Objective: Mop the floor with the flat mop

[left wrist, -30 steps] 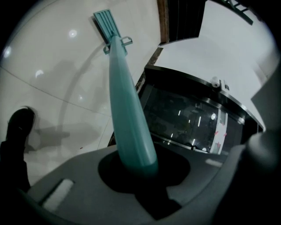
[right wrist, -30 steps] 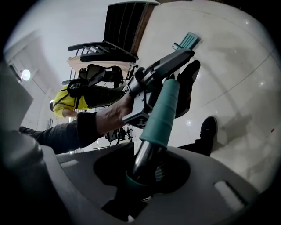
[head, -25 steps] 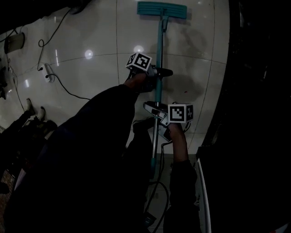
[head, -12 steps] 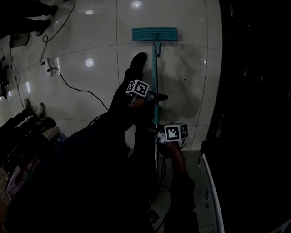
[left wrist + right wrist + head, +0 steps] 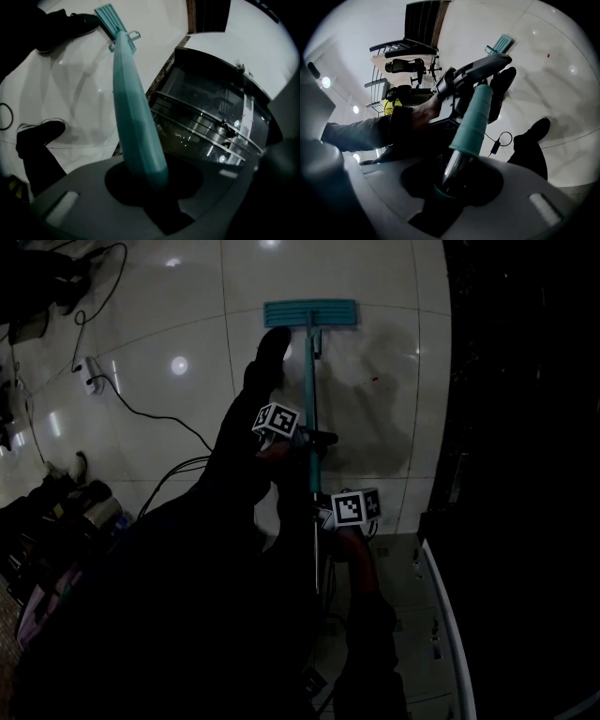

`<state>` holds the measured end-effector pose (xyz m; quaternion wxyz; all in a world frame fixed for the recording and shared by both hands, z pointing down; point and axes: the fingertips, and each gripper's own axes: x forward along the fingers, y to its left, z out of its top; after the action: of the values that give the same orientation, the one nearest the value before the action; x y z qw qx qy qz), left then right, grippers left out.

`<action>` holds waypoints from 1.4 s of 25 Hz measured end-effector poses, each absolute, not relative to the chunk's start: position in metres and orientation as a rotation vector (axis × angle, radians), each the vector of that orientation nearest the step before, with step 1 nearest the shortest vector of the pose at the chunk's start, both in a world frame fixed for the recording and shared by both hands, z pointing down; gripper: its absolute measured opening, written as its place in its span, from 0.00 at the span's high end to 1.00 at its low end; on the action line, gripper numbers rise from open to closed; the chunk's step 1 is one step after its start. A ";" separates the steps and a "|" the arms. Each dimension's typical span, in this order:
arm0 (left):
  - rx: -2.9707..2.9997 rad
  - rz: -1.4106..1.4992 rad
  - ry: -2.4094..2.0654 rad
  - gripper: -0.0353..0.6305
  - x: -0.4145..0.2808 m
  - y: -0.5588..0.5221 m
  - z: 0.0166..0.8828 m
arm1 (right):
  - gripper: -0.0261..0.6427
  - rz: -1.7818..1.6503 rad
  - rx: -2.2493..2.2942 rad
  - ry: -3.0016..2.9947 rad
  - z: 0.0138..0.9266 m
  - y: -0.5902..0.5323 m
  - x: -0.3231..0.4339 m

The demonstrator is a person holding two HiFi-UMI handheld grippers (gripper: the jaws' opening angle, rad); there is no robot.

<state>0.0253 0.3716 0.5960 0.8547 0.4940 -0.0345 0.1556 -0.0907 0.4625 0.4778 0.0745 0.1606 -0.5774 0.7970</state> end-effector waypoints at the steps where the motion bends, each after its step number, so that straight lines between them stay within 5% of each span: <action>1: 1.037 0.325 -0.070 0.80 0.026 0.371 0.597 | 0.77 2.377 0.490 -1.742 0.479 0.460 -0.091; 12: 1.012 0.264 -0.104 0.80 0.016 0.294 0.611 | 0.77 2.389 0.450 -1.698 0.490 0.388 -0.096; 35: 1.125 0.192 -0.076 0.80 0.015 -0.109 0.638 | 0.78 2.367 0.558 -1.736 0.531 0.002 -0.101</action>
<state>0.0155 -0.1088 0.6377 0.8409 0.5323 -0.0361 0.0909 -0.1008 0.0022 0.5310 0.0771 0.1863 -0.5793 0.7898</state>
